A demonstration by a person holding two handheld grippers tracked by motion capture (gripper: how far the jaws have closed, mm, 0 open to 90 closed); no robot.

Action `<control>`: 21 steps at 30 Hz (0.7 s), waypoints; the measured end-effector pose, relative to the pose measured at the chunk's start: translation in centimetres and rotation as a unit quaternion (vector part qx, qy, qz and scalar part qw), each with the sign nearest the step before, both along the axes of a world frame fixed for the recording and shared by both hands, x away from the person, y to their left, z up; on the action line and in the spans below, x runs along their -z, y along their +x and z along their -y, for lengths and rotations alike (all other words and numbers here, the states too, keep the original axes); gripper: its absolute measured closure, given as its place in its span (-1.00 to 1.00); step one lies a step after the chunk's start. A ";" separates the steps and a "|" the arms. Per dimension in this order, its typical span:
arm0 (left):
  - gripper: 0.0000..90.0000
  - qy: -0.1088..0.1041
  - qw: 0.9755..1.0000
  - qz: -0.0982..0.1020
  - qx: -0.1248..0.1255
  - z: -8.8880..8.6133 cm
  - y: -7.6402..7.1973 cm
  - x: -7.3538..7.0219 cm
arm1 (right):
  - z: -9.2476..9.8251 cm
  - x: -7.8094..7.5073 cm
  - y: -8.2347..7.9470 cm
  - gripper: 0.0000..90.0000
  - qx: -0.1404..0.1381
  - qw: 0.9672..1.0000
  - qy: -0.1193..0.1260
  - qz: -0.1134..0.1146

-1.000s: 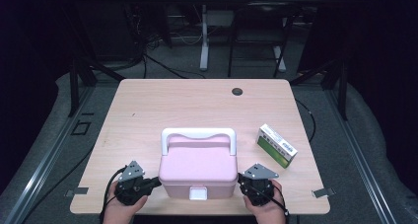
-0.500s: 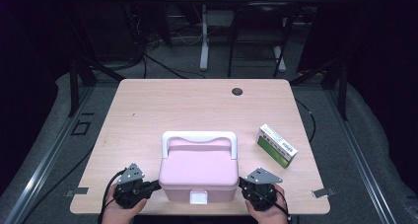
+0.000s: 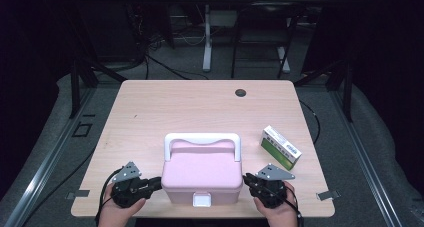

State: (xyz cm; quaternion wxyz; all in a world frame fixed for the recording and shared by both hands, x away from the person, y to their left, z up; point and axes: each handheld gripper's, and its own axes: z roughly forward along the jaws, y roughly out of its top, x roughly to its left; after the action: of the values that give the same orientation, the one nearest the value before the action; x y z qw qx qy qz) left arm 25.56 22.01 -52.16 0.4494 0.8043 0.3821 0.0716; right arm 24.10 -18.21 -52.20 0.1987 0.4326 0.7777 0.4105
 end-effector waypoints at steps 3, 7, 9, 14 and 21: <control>0.51 -0.008 1.000 -0.006 0.002 -0.2 0.3 -0.5 | 0.3 -0.8 0.2 0.65 -0.001 1.000 -0.006 0.012; 0.47 -0.010 1.000 -0.004 0.004 -0.3 0.7 -1.5 | 0.9 -1.8 0.6 0.54 0.003 1.000 0.010 0.014; 0.42 -0.007 1.000 -0.003 -0.001 -0.4 1.1 -2.2 | 1.4 -2.4 1.0 0.53 -0.001 1.000 0.029 0.007; 0.37 -0.016 1.000 0.000 0.000 -0.7 1.8 -3.5 | 1.6 -3.9 1.5 0.47 -0.012 0.999 0.022 0.020; 0.33 -0.025 1.000 0.009 0.001 -0.4 3.0 -6.3 | 1.5 -6.2 2.4 0.40 -0.029 0.999 0.028 0.027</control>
State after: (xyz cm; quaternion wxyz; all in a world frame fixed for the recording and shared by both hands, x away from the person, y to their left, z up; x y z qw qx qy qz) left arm 28.61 22.38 -45.85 0.4725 0.7926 0.3792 0.0686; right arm 26.52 -19.69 -45.96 0.1953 0.4040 0.7724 0.4495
